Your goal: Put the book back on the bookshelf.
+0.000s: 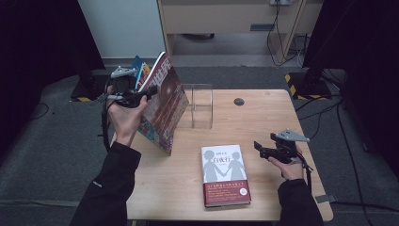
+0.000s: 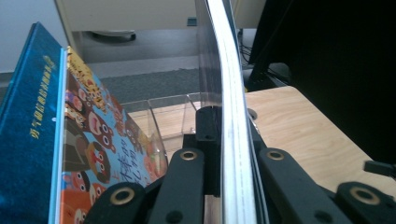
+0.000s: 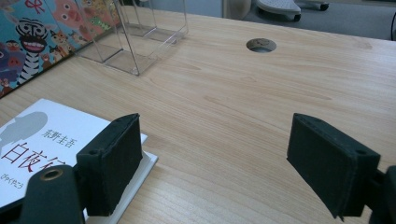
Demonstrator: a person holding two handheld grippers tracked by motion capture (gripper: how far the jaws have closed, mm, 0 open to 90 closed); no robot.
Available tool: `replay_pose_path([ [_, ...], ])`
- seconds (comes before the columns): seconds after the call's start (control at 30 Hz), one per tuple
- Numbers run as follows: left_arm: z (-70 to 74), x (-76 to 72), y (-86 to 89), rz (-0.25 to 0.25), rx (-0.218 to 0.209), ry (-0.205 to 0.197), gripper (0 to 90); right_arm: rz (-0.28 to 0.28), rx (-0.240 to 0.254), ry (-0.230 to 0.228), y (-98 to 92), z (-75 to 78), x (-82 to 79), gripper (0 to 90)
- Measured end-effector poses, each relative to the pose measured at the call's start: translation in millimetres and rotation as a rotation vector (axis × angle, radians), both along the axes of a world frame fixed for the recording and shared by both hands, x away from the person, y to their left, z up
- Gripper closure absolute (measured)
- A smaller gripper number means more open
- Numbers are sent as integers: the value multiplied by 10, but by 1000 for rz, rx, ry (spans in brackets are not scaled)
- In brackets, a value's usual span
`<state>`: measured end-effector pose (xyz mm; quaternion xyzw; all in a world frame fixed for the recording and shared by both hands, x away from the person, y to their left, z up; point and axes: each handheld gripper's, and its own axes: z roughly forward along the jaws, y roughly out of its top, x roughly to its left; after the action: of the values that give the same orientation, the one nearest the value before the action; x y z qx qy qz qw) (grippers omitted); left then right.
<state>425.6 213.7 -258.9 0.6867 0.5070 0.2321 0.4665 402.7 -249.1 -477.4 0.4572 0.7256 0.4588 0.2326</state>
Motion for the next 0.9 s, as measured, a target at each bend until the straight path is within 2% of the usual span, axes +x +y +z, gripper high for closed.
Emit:
replay_pose_path([
  [0.17, -81, 121, -15, 23, -1, 7, 835, -4, -2, 1, -19, -8, 0, 178],
  [0.5, -208, 386, -65, 67, -43, 21, 834, 6, -18, 9, 21, -40, 11, 177],
  [0.9, -382, 727, -145, 111, -47, 56, 834, 9, -25, 13, 31, -64, 22, 171],
])
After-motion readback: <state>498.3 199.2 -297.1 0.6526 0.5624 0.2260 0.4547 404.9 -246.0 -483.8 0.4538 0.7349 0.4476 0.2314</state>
